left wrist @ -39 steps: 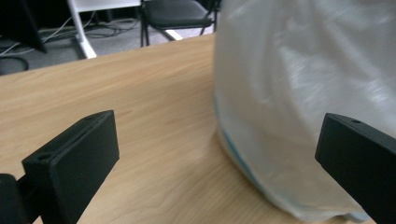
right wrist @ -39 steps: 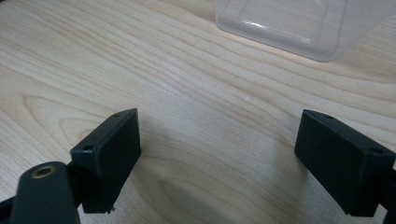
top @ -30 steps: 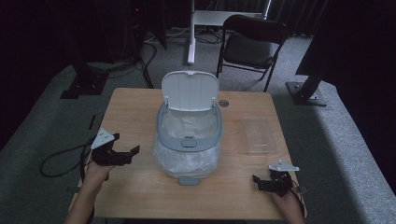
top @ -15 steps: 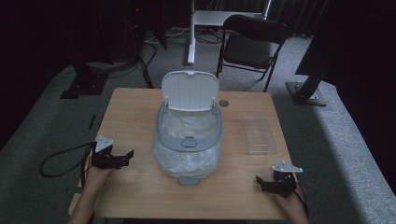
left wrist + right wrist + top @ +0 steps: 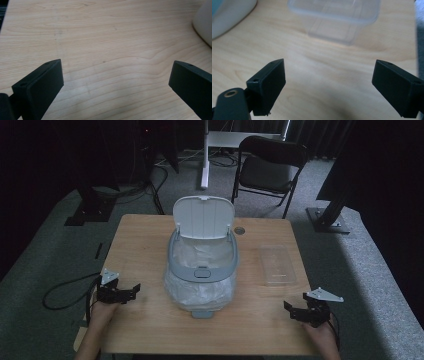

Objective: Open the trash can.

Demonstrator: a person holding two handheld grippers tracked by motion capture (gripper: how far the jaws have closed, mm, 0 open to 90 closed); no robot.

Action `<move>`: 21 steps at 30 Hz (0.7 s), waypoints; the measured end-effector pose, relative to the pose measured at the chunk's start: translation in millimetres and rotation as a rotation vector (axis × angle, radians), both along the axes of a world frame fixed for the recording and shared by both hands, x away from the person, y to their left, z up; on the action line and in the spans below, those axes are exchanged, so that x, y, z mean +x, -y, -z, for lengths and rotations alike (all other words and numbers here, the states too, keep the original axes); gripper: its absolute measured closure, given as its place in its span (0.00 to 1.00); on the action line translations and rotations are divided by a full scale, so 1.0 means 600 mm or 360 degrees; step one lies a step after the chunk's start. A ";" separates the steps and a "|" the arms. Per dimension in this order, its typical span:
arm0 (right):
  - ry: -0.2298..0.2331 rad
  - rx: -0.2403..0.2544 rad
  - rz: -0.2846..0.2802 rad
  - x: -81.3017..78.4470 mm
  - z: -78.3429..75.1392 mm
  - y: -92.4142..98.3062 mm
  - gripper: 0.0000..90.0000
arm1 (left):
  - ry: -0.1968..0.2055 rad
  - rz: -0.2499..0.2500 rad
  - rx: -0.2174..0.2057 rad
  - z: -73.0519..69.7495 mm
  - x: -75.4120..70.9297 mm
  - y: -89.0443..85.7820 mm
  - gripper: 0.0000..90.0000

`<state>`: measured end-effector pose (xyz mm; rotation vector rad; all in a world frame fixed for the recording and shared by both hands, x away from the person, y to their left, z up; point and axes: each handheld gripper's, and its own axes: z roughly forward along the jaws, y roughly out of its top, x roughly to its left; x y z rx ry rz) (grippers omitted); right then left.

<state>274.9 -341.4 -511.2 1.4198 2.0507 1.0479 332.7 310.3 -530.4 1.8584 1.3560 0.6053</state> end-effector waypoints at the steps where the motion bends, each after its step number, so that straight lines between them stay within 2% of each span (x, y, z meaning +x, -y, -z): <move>1: 0.0019 0.0019 0.0008 0.006 -0.010 0.004 0.12 | -0.0016 -0.0006 -0.0002 0.004 0.002 -0.003 0.01; 4: 0.0025 0.0056 0.0011 0.019 -0.023 0.010 0.12 | -0.0041 -0.0009 0.0001 0.009 0.002 -0.005 0.01; 11: 0.0030 0.0071 0.0032 0.054 -0.039 0.013 0.12 | -0.0070 -0.0012 -0.0003 0.016 0.004 -0.007 0.01; 14: 0.0033 0.0078 0.0059 0.082 -0.047 0.014 0.12 | -0.0085 -0.0021 0.0000 0.021 0.005 -0.009 0.01; 21: -0.0017 0.0108 0.0116 0.128 -0.046 0.017 0.12 | -0.0102 -0.0020 -0.0006 0.024 0.006 -0.012 0.01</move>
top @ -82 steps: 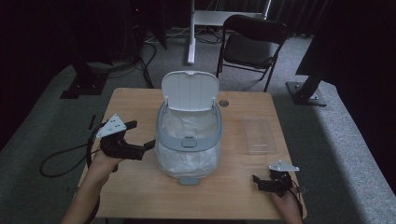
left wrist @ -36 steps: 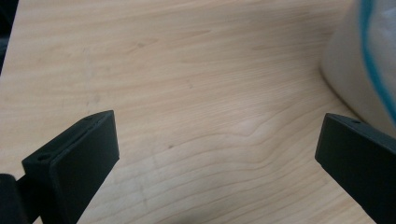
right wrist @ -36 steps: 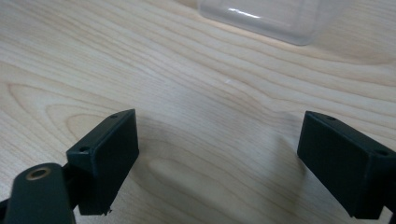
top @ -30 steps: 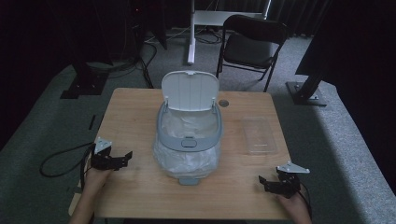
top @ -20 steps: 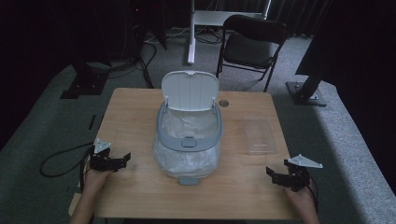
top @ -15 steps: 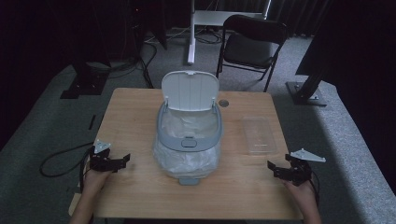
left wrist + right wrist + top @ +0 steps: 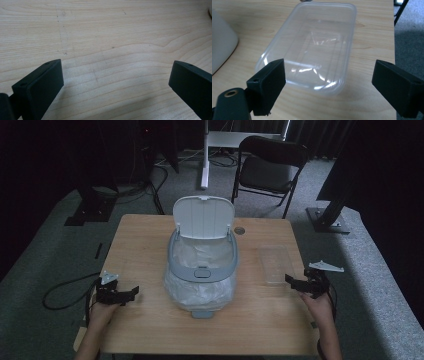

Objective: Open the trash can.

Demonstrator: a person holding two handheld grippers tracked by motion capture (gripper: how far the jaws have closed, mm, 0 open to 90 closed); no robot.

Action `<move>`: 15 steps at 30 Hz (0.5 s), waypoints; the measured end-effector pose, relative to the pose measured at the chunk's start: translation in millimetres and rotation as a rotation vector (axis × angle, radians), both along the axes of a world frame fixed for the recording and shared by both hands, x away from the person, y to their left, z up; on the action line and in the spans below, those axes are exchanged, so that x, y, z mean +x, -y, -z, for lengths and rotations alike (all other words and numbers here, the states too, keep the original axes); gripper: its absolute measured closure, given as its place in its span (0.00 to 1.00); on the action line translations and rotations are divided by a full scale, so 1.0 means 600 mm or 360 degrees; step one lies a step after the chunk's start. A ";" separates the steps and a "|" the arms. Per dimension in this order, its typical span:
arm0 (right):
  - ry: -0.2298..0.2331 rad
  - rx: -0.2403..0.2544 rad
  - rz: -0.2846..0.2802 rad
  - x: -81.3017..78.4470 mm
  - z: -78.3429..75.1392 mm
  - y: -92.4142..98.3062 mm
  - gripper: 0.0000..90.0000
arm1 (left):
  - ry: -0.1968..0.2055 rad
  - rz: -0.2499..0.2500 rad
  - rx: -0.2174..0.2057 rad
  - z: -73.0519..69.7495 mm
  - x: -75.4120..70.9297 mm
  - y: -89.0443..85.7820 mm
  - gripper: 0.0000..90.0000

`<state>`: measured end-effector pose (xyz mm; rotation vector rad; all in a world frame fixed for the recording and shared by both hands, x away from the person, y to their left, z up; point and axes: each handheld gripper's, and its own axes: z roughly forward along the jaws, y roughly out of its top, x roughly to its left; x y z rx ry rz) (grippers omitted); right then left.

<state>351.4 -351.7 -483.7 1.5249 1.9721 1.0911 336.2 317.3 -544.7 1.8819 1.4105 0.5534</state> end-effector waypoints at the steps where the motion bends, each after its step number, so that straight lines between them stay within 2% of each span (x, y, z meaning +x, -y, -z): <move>1: -0.0009 0.0011 0.0005 0.006 0.001 0.001 0.12 | -0.0004 0.0002 -0.0003 0.000 0.000 0.000 0.01; 9: -0.0054 0.0044 0.0056 0.039 -0.004 0.009 0.13 | -0.0033 0.0011 0.0014 0.001 0.004 0.004 0.01; 10: -0.0069 0.0075 0.0068 0.049 -0.004 0.012 0.14 | -0.0042 0.0017 0.0021 0.001 0.004 0.004 0.01; 15: -0.0116 0.0119 0.0064 0.069 0.003 0.012 0.14 | -0.0061 0.0021 0.0018 0.002 0.005 0.004 0.01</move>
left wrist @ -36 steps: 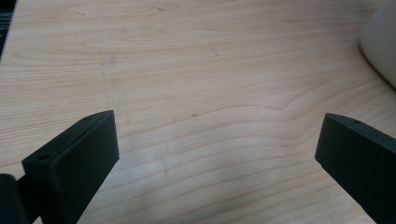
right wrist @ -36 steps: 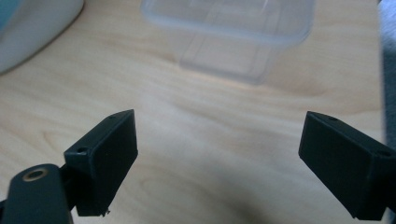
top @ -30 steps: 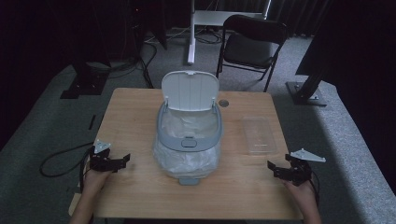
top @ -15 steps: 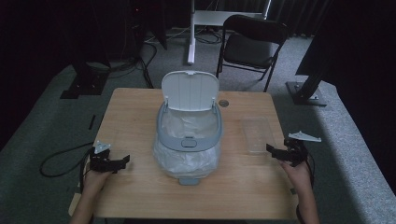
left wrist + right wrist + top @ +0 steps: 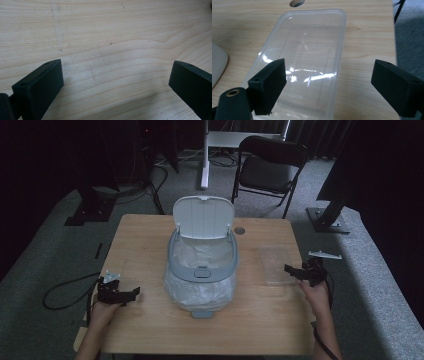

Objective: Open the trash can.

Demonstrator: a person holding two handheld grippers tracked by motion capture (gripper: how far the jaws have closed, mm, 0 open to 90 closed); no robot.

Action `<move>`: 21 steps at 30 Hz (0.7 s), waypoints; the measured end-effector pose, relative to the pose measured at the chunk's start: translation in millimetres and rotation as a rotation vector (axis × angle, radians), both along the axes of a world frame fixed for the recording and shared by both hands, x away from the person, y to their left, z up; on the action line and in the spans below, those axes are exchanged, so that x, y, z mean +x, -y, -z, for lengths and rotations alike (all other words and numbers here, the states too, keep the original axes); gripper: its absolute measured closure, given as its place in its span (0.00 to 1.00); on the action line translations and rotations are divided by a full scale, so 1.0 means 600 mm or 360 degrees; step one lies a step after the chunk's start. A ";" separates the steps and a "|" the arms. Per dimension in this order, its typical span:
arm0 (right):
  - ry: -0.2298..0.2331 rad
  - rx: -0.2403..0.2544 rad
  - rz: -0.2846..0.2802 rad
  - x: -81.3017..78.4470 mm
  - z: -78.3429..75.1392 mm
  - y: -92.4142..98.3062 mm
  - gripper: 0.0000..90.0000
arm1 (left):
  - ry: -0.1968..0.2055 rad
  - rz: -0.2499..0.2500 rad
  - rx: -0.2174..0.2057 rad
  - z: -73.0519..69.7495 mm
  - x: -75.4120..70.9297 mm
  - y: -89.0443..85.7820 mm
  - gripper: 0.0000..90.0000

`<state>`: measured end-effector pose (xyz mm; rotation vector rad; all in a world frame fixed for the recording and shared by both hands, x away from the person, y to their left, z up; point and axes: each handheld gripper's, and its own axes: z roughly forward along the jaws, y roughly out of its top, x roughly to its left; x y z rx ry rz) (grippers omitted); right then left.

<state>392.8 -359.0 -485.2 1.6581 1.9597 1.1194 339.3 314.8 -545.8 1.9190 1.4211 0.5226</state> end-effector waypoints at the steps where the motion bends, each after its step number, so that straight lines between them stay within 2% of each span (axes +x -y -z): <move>1: -0.0010 0.0001 -0.0003 0.003 0.001 -0.002 0.14 | -0.0004 -0.0003 0.0000 0.000 0.000 0.000 0.01; 10: -0.0051 0.0016 -0.0037 0.025 0.006 -0.015 0.16 | -0.0030 0.0000 0.0008 0.001 0.003 0.001 0.01; 13: -0.0072 0.0049 -0.0050 0.035 0.006 -0.015 0.16 | -0.0032 0.0005 0.0027 0.001 0.004 0.003 0.01; 14: -0.0106 0.0059 -0.0063 0.044 0.008 -0.015 0.16 | -0.0032 0.0005 0.0031 0.001 0.004 0.003 0.01; 21: -0.0155 0.0050 -0.0046 0.066 0.010 -0.015 0.18 | -0.0036 0.0006 0.0086 0.002 0.002 0.008 0.01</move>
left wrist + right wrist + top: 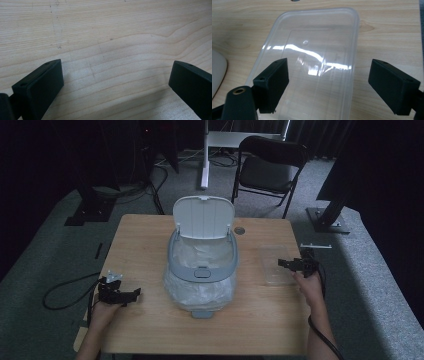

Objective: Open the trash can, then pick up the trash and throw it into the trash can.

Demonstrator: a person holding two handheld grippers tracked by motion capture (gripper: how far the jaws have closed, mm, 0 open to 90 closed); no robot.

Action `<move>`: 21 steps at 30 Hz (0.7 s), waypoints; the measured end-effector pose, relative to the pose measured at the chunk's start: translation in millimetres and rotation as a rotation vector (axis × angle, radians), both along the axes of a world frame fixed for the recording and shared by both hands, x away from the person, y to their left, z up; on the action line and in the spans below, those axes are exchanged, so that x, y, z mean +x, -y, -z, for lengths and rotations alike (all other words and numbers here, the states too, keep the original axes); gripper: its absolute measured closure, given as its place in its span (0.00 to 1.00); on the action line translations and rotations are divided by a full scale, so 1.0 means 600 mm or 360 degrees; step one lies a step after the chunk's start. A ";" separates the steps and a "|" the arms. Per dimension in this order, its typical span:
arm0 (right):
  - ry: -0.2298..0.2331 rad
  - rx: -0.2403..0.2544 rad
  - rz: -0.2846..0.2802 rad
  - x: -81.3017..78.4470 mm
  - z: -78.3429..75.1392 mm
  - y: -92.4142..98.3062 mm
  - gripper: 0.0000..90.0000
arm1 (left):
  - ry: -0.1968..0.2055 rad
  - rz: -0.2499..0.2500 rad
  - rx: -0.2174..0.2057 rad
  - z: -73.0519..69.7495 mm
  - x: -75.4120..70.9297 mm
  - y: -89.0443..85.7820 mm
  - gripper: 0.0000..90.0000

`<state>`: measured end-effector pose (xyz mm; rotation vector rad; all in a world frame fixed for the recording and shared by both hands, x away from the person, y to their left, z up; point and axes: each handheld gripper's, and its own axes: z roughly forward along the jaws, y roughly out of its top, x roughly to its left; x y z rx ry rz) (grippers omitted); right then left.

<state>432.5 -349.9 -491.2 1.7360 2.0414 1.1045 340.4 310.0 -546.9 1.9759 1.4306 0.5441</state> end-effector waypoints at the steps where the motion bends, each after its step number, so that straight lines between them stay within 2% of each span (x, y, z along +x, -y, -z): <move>1: -0.0003 0.0016 0.0005 0.003 -0.001 0.002 0.18 | 0.0000 0.0001 0.0007 0.000 0.000 0.000 0.01; 4: -0.0009 0.0029 0.0008 0.006 -0.001 0.004 0.22 | 0.0000 0.0001 0.0009 0.000 0.000 0.001 0.01; 7: -0.0049 0.0070 0.0025 0.013 0.001 0.010 0.26 | 0.0001 -0.0001 -0.0006 0.000 0.000 0.000 0.01; 12: -0.0068 0.0083 0.0021 0.015 0.003 0.011 0.28 | 0.0001 -0.0002 -0.0002 0.000 -0.001 0.000 0.01; 17: -0.0088 0.0115 0.0001 0.019 0.009 0.015 0.42 | 0.0003 -0.0001 -0.0005 0.000 -0.002 -0.001 0.01; 19: -0.0106 0.0113 -0.0008 0.021 0.013 0.016 0.45 | 0.0002 -0.0001 0.0006 0.000 -0.001 0.000 0.01; 21: -0.0115 0.0147 -0.0017 0.023 0.015 0.017 0.46 | 0.0002 0.0000 0.0014 0.000 -0.001 0.001 0.01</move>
